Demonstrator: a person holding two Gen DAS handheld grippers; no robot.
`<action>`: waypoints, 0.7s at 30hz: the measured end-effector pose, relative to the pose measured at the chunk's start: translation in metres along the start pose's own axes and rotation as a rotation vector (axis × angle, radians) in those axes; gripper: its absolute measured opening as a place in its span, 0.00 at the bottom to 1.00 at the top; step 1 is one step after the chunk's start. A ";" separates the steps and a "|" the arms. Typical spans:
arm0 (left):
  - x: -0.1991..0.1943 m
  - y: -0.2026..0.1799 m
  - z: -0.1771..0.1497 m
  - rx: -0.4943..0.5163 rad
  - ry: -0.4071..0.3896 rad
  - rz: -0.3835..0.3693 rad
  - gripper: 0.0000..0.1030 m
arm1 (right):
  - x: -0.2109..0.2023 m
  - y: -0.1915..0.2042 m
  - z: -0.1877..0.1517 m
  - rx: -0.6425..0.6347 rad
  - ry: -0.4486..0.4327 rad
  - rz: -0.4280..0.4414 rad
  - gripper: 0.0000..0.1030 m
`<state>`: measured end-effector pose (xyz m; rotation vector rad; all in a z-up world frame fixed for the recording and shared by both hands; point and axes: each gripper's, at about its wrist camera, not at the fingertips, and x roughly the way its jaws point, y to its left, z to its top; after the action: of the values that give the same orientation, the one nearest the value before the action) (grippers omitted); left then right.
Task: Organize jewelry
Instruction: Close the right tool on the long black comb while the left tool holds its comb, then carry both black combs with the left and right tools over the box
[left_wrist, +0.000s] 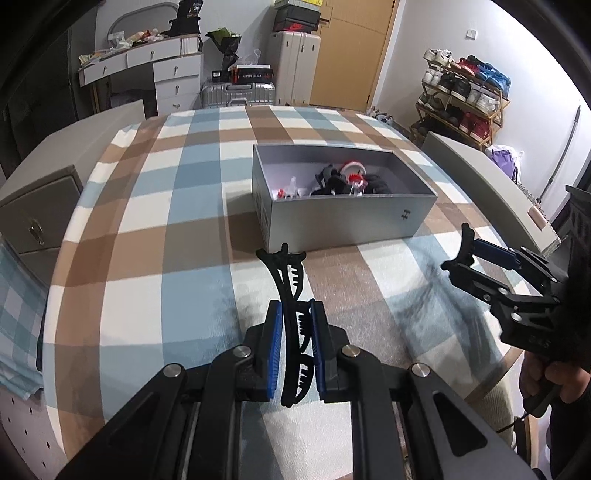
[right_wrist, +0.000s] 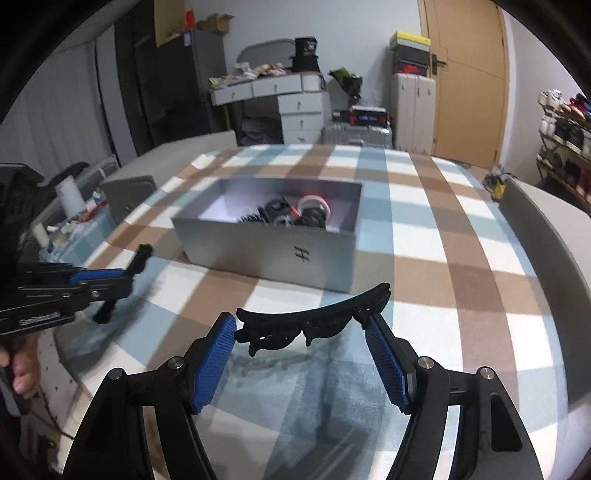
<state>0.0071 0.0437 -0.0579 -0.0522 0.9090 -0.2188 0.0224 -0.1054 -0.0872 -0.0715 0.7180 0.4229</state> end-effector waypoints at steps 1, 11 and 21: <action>0.000 0.000 0.001 0.001 -0.003 0.001 0.10 | -0.004 -0.001 0.002 0.009 -0.012 0.013 0.70; -0.006 0.002 0.033 -0.007 -0.068 0.003 0.10 | -0.022 -0.007 0.032 0.075 -0.111 0.148 0.70; 0.005 -0.002 0.064 -0.005 -0.101 -0.021 0.10 | -0.010 -0.010 0.057 0.079 -0.154 0.203 0.70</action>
<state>0.0598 0.0373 -0.0222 -0.0767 0.8088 -0.2314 0.0551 -0.1065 -0.0383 0.1084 0.5912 0.5875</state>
